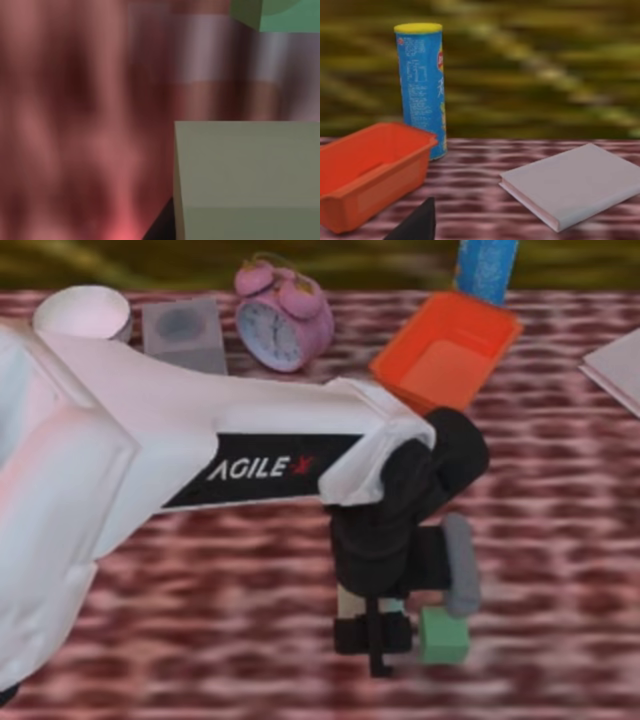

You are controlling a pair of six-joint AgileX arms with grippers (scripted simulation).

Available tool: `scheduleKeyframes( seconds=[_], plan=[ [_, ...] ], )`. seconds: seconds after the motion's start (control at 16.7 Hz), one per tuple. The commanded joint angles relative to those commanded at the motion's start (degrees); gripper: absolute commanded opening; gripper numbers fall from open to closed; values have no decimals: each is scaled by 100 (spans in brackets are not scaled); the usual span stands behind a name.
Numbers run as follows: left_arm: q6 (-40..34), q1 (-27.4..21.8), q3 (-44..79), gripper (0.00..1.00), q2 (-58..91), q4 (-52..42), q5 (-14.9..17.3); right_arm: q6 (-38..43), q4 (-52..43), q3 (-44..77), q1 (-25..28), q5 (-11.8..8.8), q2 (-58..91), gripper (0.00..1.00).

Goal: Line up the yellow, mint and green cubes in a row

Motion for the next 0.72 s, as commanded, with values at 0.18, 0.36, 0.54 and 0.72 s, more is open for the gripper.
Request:
scheduleKeyframes(
  seconds=[0.18, 0.36, 0.54, 0.72],
  plan=[
    [4, -7, -122, 0, 84, 182, -2, 0, 0, 0, 0, 0, 0, 100],
    [4, -7, -122, 8, 84, 182, -2, 0, 0, 0, 0, 0, 0, 100],
    [4, -7, -122, 30, 84, 182, -2, 0, 0, 0, 0, 0, 0, 100],
    [4, -7, -122, 53, 84, 182, -2, 0, 0, 0, 0, 0, 0, 100]
  ],
)
